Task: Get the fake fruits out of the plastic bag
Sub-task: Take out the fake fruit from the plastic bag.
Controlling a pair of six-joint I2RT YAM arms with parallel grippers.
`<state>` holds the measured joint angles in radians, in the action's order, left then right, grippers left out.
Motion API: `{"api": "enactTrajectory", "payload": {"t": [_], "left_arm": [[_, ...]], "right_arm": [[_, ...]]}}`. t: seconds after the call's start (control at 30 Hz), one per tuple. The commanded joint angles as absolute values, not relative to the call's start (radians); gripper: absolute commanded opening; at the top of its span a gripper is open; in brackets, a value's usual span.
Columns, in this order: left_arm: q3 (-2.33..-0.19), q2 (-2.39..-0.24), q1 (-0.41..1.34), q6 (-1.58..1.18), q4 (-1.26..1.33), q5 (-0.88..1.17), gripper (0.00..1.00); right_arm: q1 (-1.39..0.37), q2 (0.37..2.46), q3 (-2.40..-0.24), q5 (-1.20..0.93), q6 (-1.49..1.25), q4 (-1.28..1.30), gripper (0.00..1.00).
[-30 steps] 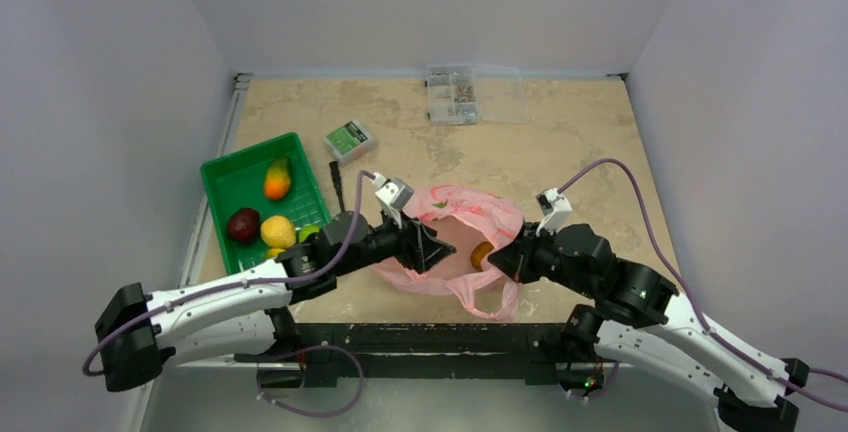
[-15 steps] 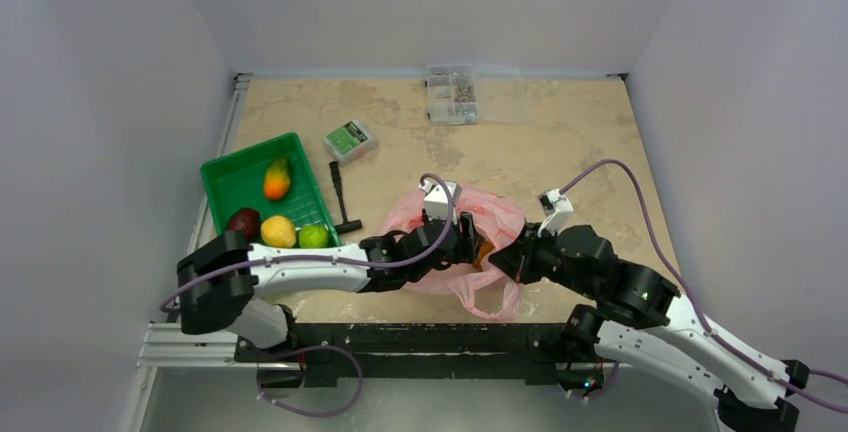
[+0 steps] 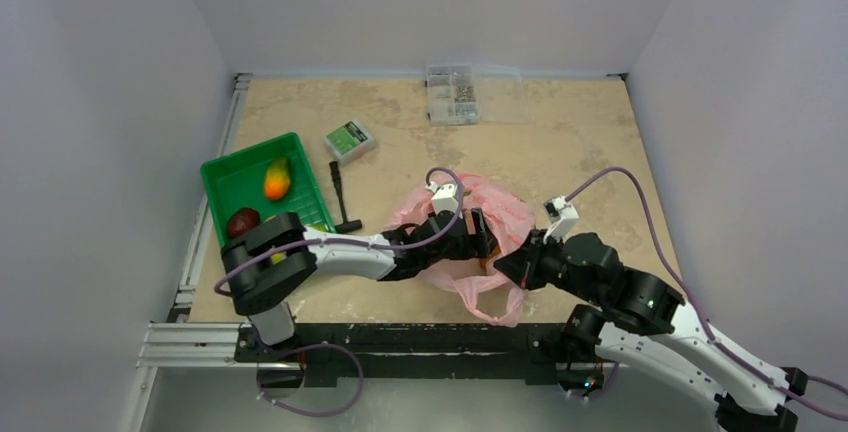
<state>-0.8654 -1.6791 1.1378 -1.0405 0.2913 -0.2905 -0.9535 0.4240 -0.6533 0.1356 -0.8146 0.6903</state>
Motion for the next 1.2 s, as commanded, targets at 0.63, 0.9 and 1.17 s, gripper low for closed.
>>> {"api": "enactTrajectory", "payload": {"t": [0.63, 0.9, 1.17], "left_arm": [[-1.018, -2.028, 1.174, -1.031, 0.308, -0.211, 0.71], [-1.073, -1.987, 1.201, -1.001, 0.135, -0.308, 0.49], [-1.047, -1.857, 1.203, -0.890, 0.134, -0.312, 0.33]], "right_arm": [[-0.951, 0.393, -0.623, 0.121, -0.850, 0.716, 0.00], [-0.951, 0.394, -0.627, 0.118, -0.851, 0.719, 0.00], [-0.952, 0.398, -0.624, 0.120, -0.850, 0.713, 0.00]]}}
